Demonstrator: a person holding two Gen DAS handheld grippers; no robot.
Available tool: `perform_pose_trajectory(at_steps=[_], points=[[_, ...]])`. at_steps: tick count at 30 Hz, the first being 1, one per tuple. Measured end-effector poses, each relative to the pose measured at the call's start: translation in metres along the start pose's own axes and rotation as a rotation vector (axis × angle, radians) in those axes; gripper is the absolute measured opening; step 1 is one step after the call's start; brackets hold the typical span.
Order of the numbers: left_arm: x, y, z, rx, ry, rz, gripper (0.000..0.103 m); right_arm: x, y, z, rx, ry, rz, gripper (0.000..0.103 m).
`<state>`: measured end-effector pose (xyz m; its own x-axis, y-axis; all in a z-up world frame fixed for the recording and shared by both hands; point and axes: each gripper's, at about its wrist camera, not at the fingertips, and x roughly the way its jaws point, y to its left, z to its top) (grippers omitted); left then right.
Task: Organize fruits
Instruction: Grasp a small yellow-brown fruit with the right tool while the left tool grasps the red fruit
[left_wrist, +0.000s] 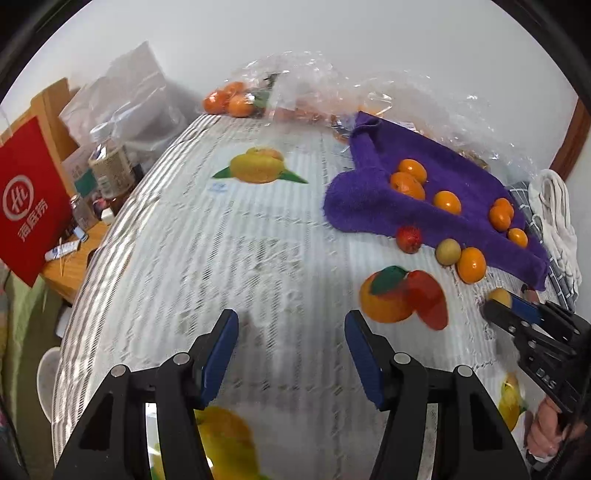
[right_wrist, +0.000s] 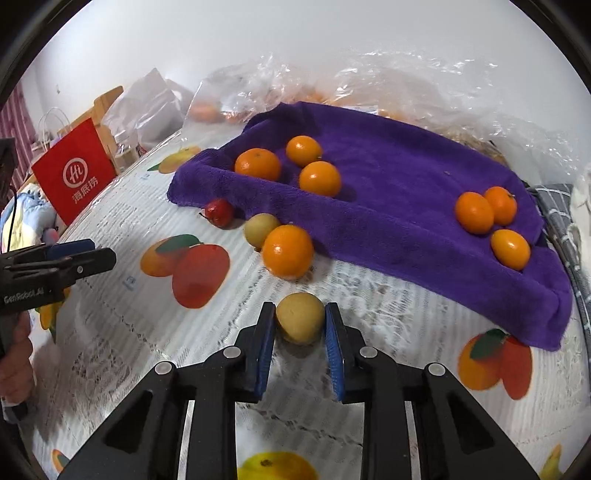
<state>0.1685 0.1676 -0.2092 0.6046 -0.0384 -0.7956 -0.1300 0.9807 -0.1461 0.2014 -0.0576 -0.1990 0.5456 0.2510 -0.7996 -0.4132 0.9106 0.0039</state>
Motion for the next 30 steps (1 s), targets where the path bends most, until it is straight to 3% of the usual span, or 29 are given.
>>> perform_pose_trajectory(at_steps=[5,9,12,16,27,30], points=[[0.005,-0.026,0.009,0.061,-0.006,-0.01,0.057,-0.028,-0.033,-0.008,0.013,-0.057,-0.069,0.026],[0.01,-0.038,0.015,0.049,-0.007,-0.085,0.057,-0.043,-0.076,-0.017,0.08,-0.077,-0.13,0.026],[0.021,-0.048,0.024,0.023,0.006,-0.069,0.056,-0.046,-0.106,-0.019,0.135,-0.082,-0.166,0.026],[0.034,-0.063,0.035,0.026,0.013,-0.083,0.056,-0.049,-0.135,-0.021,0.217,-0.097,-0.128,0.027],[0.046,-0.083,0.036,0.085,-0.066,-0.024,0.055,-0.035,-0.141,-0.025,0.232,-0.101,-0.086,0.027],[0.044,-0.087,0.037,0.113,-0.076,-0.042,0.054,-0.028,-0.138,-0.028,0.225,-0.076,-0.117,0.027]])
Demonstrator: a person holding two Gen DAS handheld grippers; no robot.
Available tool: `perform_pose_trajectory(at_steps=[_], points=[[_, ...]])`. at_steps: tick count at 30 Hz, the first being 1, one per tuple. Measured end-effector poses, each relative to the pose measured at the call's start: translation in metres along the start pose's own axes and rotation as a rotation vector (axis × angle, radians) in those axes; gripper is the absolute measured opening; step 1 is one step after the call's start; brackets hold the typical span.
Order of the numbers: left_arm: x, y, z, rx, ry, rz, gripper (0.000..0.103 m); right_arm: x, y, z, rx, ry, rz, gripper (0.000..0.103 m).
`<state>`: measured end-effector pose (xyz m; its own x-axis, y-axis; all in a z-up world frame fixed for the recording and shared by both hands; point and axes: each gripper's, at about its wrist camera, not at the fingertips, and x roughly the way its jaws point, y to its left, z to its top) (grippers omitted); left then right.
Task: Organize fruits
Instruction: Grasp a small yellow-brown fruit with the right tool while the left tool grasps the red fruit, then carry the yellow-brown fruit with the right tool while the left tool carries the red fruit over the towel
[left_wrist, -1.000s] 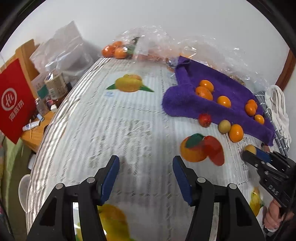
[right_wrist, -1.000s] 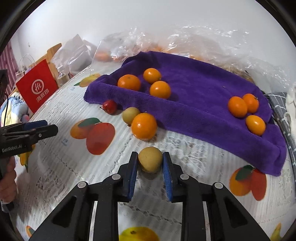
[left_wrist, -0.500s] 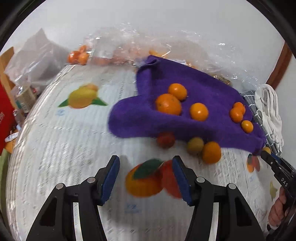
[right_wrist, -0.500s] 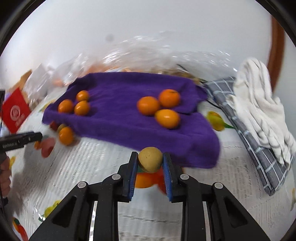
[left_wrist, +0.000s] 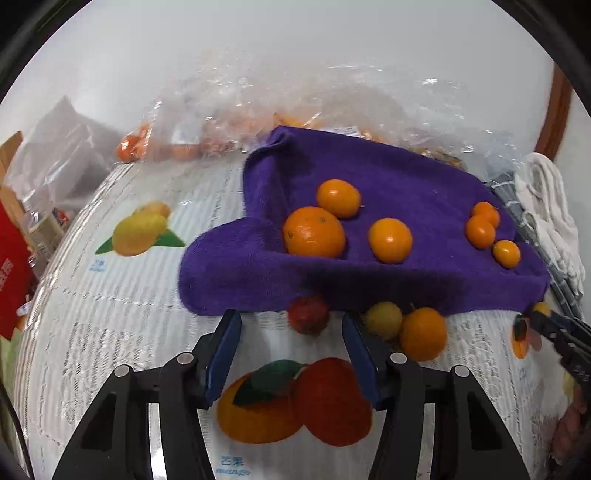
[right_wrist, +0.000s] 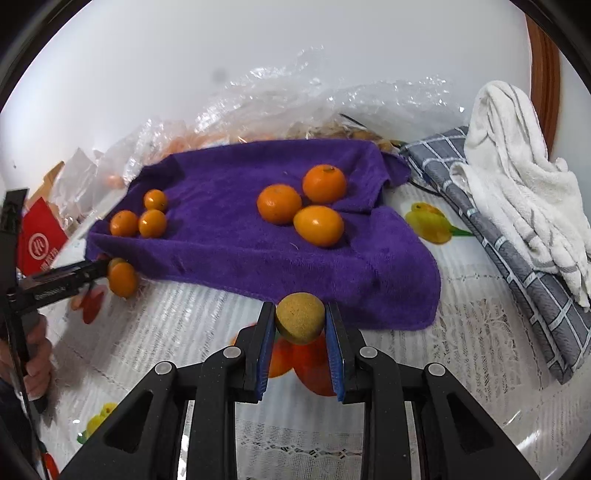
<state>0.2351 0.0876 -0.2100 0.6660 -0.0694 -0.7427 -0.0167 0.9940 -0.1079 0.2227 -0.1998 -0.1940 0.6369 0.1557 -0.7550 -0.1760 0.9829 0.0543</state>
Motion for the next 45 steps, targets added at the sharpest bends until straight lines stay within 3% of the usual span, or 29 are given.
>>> perform_pose_trajectory(at_steps=[7,12,14,26,45], points=[[0.003,0.005,0.003,-0.045,0.004,-0.005,0.037,0.006,0.006,-0.003,-0.034,0.016,-0.008,0.027],[0.004,0.005,0.003,-0.045,0.003,-0.001,0.031,0.006,0.0,-0.002,-0.004,0.018,0.001,0.027],[0.005,0.003,0.003,-0.036,0.004,-0.006,0.023,0.006,0.0,-0.002,-0.003,0.019,-0.002,0.027],[-0.002,0.009,0.001,-0.076,-0.003,-0.059,0.023,0.005,-0.002,-0.002,0.001,0.014,0.012,0.027],[-0.03,0.011,0.004,-0.103,-0.117,-0.148,0.023,0.001,-0.001,-0.003,0.018,-0.001,0.033,0.027]])
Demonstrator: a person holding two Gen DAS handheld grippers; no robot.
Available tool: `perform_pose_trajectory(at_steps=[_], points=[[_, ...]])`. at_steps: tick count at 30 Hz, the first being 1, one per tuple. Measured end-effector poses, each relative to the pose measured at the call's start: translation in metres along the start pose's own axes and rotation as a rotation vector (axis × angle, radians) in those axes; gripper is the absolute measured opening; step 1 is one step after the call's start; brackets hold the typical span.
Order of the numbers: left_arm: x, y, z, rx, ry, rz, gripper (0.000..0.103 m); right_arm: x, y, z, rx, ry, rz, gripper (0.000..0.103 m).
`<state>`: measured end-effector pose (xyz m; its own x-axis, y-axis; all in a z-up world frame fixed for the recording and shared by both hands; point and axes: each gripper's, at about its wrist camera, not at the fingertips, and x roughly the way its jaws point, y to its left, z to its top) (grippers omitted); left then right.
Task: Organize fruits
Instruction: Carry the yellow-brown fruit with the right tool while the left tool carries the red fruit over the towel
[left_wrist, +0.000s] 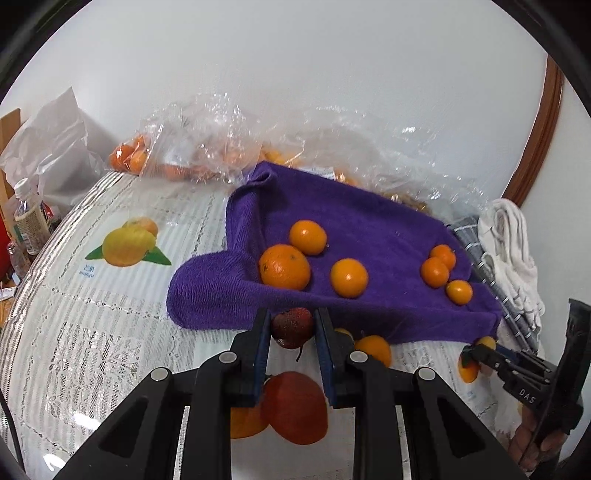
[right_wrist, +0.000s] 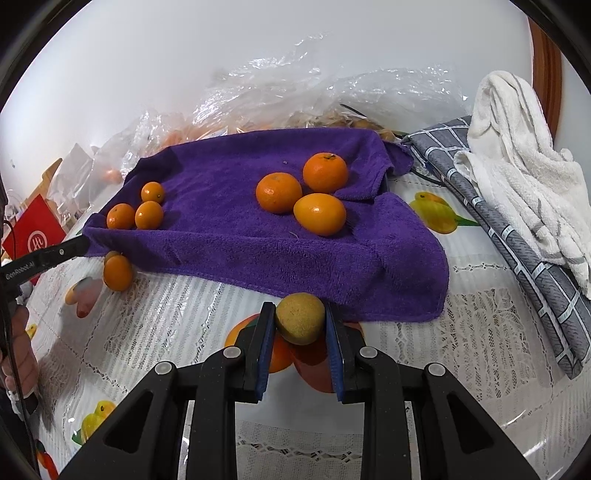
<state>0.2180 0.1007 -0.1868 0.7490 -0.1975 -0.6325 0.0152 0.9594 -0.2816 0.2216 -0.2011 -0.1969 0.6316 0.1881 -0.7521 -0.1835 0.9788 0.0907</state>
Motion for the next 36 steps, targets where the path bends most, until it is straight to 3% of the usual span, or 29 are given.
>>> perform_pose_trajectory(at_steps=[13,36], points=[[-0.013,0.002,0.002,-0.022,-0.061,-0.056,0.023,-0.004,-0.002,0.0,0.014,-0.017,0.018,0.027],[-0.015,0.013,0.007,-0.062,-0.081,-0.056,0.023,-0.024,0.011,0.007,0.001,-0.004,0.033,0.027]])
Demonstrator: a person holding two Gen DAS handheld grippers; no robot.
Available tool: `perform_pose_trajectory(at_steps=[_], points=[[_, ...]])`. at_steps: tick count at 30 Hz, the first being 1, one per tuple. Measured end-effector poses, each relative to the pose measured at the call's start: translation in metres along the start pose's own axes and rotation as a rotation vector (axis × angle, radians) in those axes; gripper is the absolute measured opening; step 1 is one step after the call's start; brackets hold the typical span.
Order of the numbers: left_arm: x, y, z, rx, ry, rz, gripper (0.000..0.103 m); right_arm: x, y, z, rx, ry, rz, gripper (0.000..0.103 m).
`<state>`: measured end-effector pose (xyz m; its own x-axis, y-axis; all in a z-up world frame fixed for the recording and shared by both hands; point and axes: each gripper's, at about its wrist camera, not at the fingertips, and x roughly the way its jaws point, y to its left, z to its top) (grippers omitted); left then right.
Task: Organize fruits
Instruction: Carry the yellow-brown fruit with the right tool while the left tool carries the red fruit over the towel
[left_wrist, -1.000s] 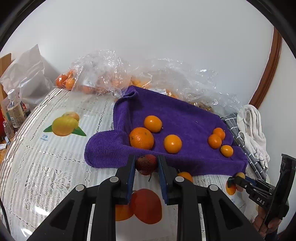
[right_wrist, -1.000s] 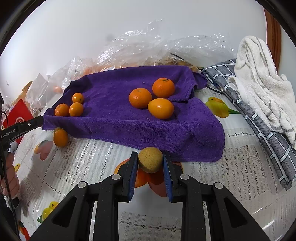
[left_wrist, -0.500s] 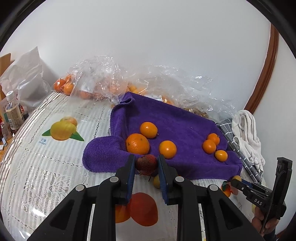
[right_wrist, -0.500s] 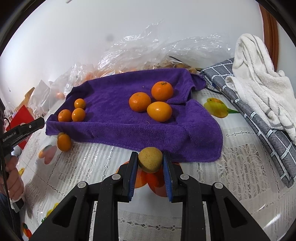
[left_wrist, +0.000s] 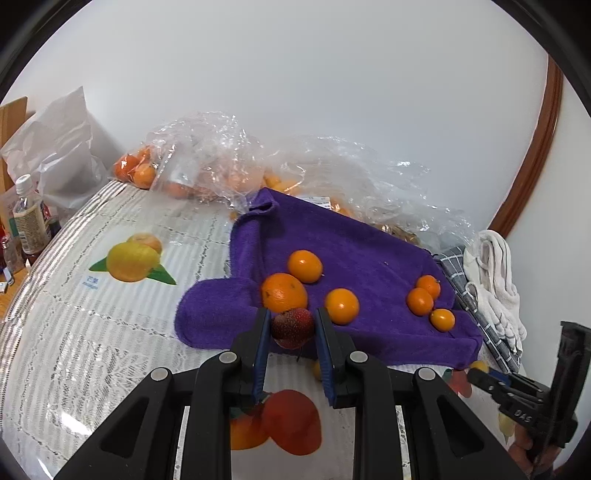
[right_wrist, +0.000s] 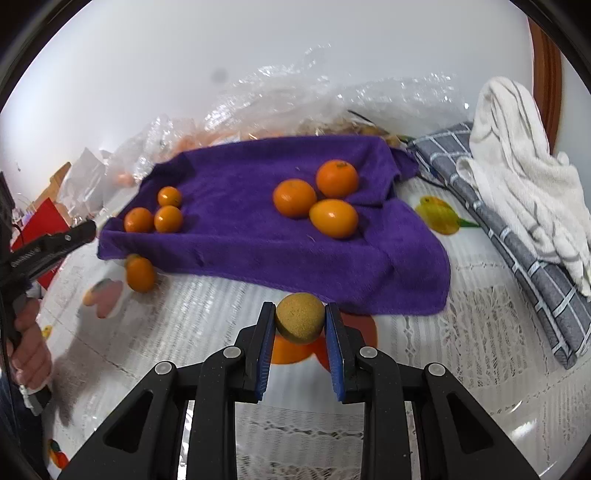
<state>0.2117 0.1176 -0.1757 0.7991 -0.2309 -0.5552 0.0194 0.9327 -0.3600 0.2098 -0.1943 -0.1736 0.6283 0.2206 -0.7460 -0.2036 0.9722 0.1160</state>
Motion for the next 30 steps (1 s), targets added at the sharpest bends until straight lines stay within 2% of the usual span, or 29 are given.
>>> perform_pose_trajectory(at_steps=[4,8,12,17,24,30], points=[[-0.009,0.004,0.005,0.006,-0.031,0.051,0.023,-0.013,0.006,0.014,-0.023,-0.028,0.011,0.027],[-0.016,0.016,0.014,-0.038,-0.003,0.046,0.023,-0.02,0.009,0.031,-0.041,-0.051,0.013,0.027],[-0.029,0.02,0.028,-0.024,-0.021,0.081,0.023,-0.015,0.011,0.048,-0.044,-0.066,0.014,0.027],[-0.032,0.017,0.051,-0.022,-0.017,0.066,0.023,-0.007,0.007,0.068,-0.013,-0.084,0.035,0.027],[-0.012,0.007,0.081,-0.039,0.004,0.036,0.023,0.009,-0.001,0.101,-0.04,-0.094,0.009,0.027],[0.027,-0.015,0.097,0.001,0.04,0.017,0.023,0.025,-0.021,0.111,-0.012,-0.079,0.004,0.027]])
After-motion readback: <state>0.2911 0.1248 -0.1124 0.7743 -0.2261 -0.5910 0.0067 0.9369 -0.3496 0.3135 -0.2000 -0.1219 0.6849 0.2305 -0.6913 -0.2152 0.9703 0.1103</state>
